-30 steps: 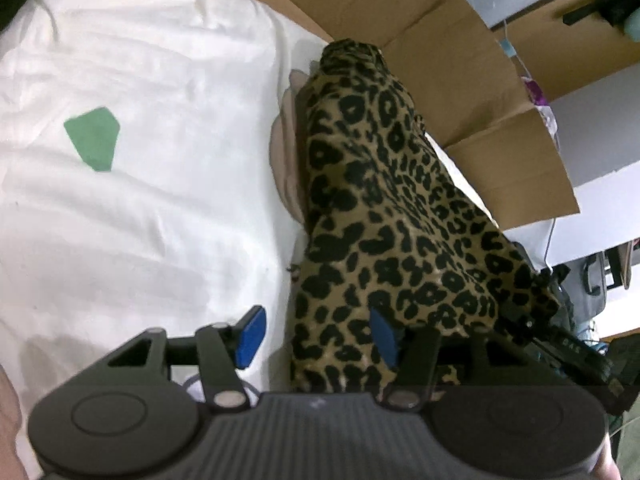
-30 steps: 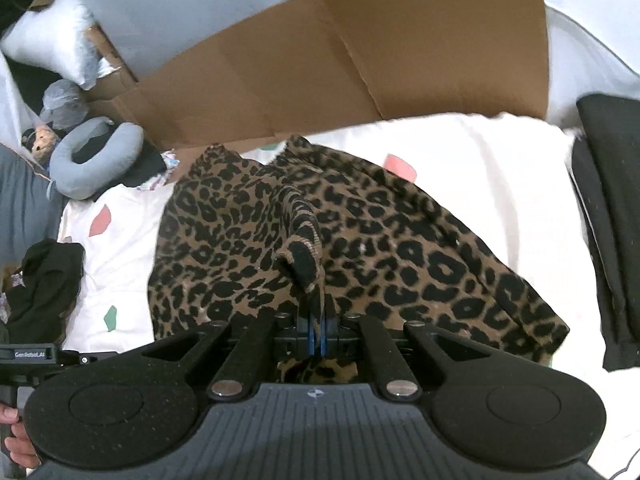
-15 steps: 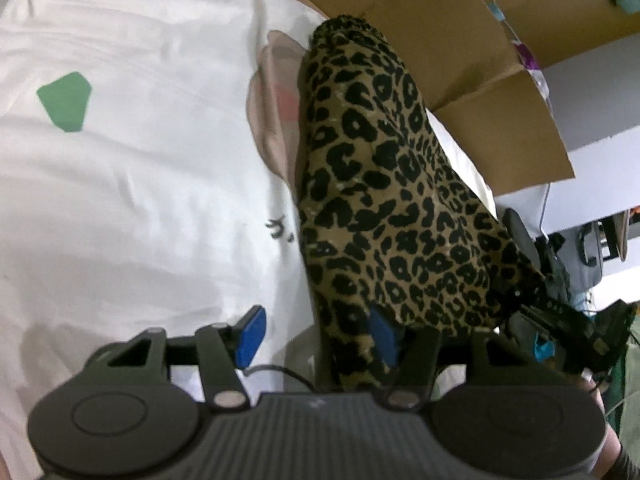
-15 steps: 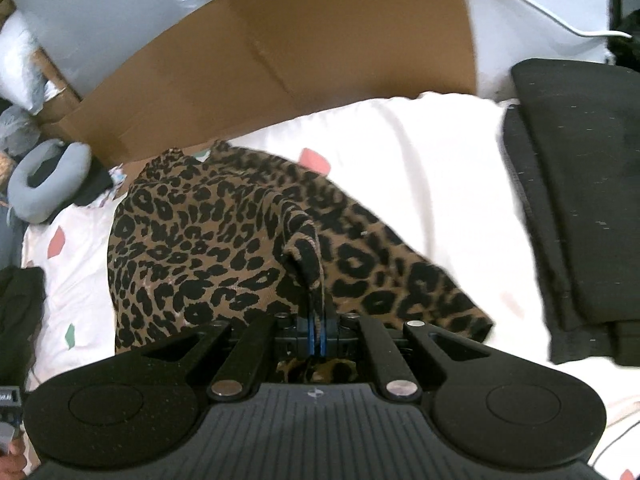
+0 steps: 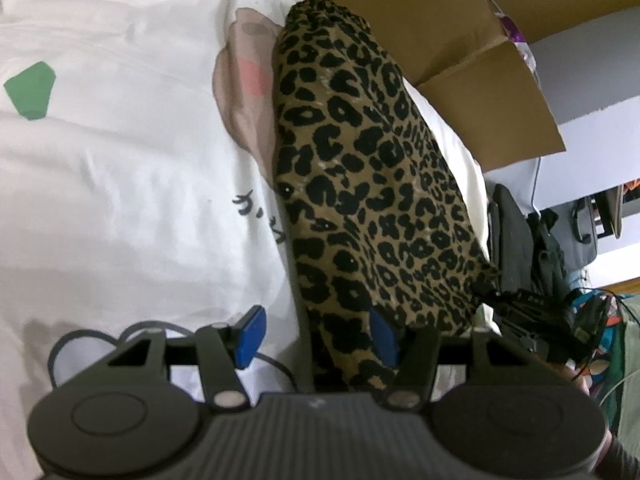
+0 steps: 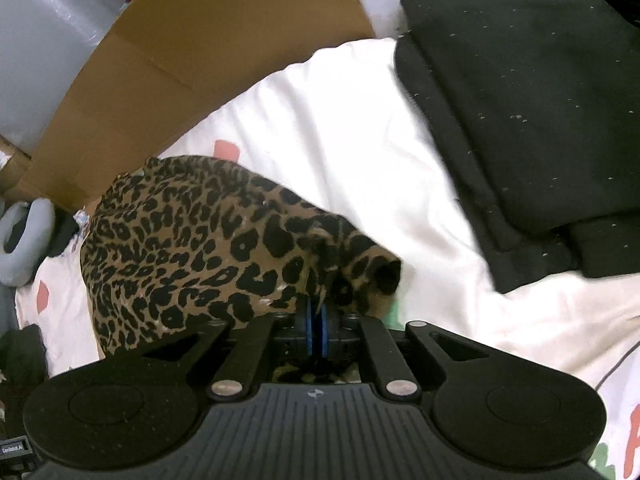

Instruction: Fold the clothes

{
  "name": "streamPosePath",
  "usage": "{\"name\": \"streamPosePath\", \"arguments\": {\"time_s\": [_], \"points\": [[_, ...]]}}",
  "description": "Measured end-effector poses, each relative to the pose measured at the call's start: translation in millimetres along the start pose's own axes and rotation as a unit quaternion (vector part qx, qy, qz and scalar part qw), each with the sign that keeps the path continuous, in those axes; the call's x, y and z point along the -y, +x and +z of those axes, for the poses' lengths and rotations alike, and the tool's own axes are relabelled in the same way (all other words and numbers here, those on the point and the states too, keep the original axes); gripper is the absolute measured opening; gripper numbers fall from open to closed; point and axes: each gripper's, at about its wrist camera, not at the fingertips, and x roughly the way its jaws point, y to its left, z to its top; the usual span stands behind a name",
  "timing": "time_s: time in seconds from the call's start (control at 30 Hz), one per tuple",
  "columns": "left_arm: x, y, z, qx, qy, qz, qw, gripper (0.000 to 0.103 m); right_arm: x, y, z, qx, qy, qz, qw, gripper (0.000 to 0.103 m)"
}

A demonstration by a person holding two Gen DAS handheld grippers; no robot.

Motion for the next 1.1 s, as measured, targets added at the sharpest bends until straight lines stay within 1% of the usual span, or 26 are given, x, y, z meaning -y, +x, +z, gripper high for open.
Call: {"name": "streamPosePath", "arguments": {"time_s": [0.07, 0.13, 0.17, 0.37, 0.43, 0.47, 0.5, 0.53, 0.6, 0.63, 0.67, 0.7, 0.73, 0.77, 0.87, 0.97, 1.1], "points": [[0, 0, 1, 0.001, 0.001, 0.001, 1.0000, 0.060, -2, -4, 1, 0.006, -0.008, 0.004, 1.000, 0.009], [3, 5, 0, 0.001, 0.001, 0.001, 1.0000, 0.060, -2, -6, 3, 0.012, -0.008, 0.008, 1.000, 0.031], [1, 4, 0, -0.001, 0.002, 0.001, 1.0000, 0.060, -2, -7, 4, 0.016, -0.006, 0.010, 1.000, 0.033], [-4, 3, -4, -0.023, 0.012, -0.005, 0.9997, 0.060, 7, 2, 17, 0.027, 0.028, -0.001, 0.999, 0.034], [-2, 5, -8, -0.033, 0.017, -0.008, 0.9993, 0.060, 11, 5, 21, 0.031, 0.038, -0.010, 0.999, 0.032], [-2, 6, -9, -0.039, 0.020, -0.011, 0.9990, 0.060, 13, 5, 23, 0.033, 0.042, -0.014, 0.998, 0.028], [-1, 5, -11, -0.044, 0.026, -0.014, 0.9986, 0.059, 13, 4, 23, 0.034, 0.041, -0.014, 0.998, 0.012], [0, 4, -13, -0.049, 0.031, -0.017, 0.9981, 0.058, 14, 2, 23, 0.034, 0.041, -0.014, 0.998, 0.002], [2, 3, -17, -0.060, 0.042, -0.022, 0.9970, 0.054, 15, -1, 23, 0.035, 0.040, -0.013, 0.998, 0.001], [3, 2, -18, -0.065, 0.052, -0.021, 0.9963, 0.047, 15, -2, 23, 0.036, 0.040, -0.013, 0.998, 0.001], [4, 2, -19, -0.069, 0.063, -0.018, 0.9954, 0.038, 16, -4, 23, 0.036, 0.039, -0.013, 0.998, 0.001], [7, 3, -22, -0.074, 0.069, -0.015, 0.9947, 0.032, 16, -5, 23, 0.037, 0.039, -0.012, 0.998, 0.001], [10, 3, -25, -0.079, 0.074, -0.012, 0.9940, 0.020, 17, -7, 23, 0.037, 0.039, -0.012, 0.998, 0.001], [12, 5, -24, -0.081, 0.075, -0.011, 0.9938, 0.013, 17, -8, 23, 0.037, 0.038, -0.012, 0.998, 0.001], [19, 8, -19, -0.081, 0.078, -0.009, 0.9936, 0.005, 19, -12, 24, 0.039, 0.038, -0.012, 0.998, 0.001], [29, 11, -14, -0.079, 0.076, -0.013, 0.9939, 0.003, 23, -13, 24, 0.041, 0.037, -0.023, 0.998, 0.000], [41, 20, -10, -0.085, 0.092, -0.015, 0.9920, 0.002, 26, -13, 22, 0.038, 0.040, -0.037, 0.998, 0.000]]}}
